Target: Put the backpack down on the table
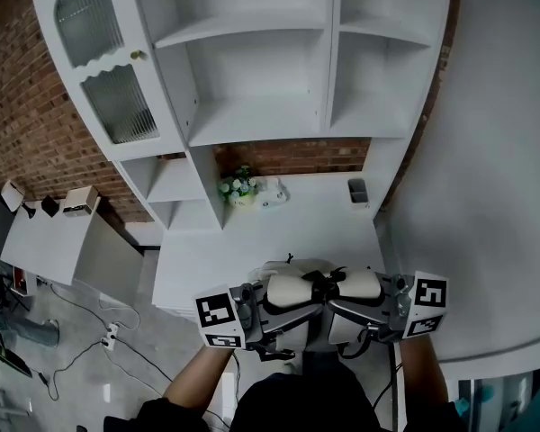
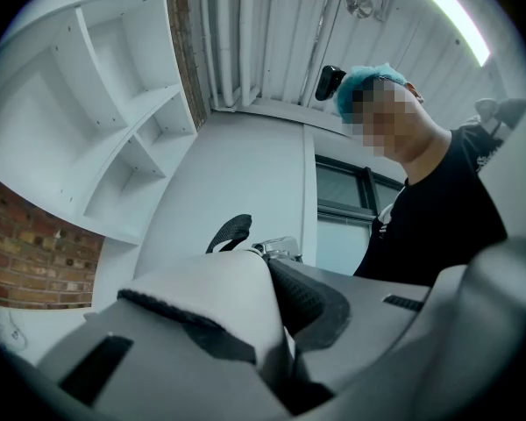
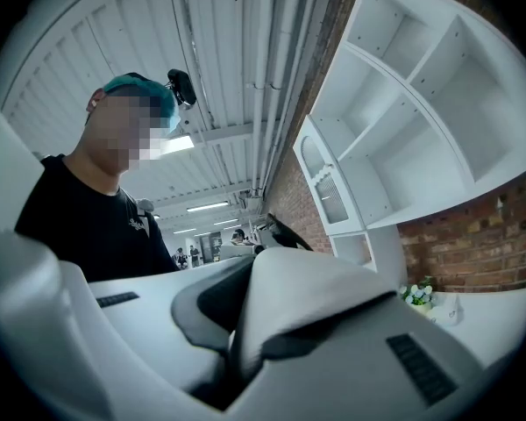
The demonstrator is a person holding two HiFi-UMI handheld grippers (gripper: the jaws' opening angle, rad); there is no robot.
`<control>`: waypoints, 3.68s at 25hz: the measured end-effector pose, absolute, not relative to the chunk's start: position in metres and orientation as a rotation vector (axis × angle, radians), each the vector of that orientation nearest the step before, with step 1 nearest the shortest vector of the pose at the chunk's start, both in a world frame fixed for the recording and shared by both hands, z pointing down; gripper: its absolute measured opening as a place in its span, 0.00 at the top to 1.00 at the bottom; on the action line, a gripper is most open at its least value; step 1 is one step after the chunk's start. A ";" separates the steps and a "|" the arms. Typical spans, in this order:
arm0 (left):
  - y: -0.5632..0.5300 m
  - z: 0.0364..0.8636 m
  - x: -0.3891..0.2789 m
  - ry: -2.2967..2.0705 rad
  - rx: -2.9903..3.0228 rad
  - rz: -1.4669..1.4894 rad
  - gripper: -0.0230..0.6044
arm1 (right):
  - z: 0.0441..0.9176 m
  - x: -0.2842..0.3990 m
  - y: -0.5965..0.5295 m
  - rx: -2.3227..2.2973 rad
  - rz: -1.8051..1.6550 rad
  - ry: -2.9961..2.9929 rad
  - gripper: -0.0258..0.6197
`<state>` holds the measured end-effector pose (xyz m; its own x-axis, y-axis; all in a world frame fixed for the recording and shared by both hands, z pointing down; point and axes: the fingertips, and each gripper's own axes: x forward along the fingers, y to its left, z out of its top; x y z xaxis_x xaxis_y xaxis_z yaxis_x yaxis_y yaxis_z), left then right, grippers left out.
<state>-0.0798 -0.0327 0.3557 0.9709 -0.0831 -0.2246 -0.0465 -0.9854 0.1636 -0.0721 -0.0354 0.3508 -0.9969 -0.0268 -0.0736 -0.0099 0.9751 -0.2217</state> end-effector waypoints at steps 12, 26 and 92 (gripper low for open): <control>-0.104 0.353 -0.085 -0.133 2.960 -0.358 0.88 | 0.350 -0.077 -0.105 0.008 -0.316 3.058 0.90; -0.210 0.353 -0.071 -0.194 2.979 -0.309 0.88 | 0.348 -0.065 -0.214 0.033 -0.351 3.057 0.90; -0.407 0.519 -0.048 -0.546 2.711 -0.165 0.87 | 0.519 -0.043 -0.413 -0.067 -0.800 3.078 0.89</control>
<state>-0.0480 -0.4074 0.5188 0.9181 -0.3943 -0.0408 -0.3513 -0.8569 0.3772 -0.0426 -0.4126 0.5187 -0.9983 -0.0306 0.0489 -0.0505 0.8728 -0.4855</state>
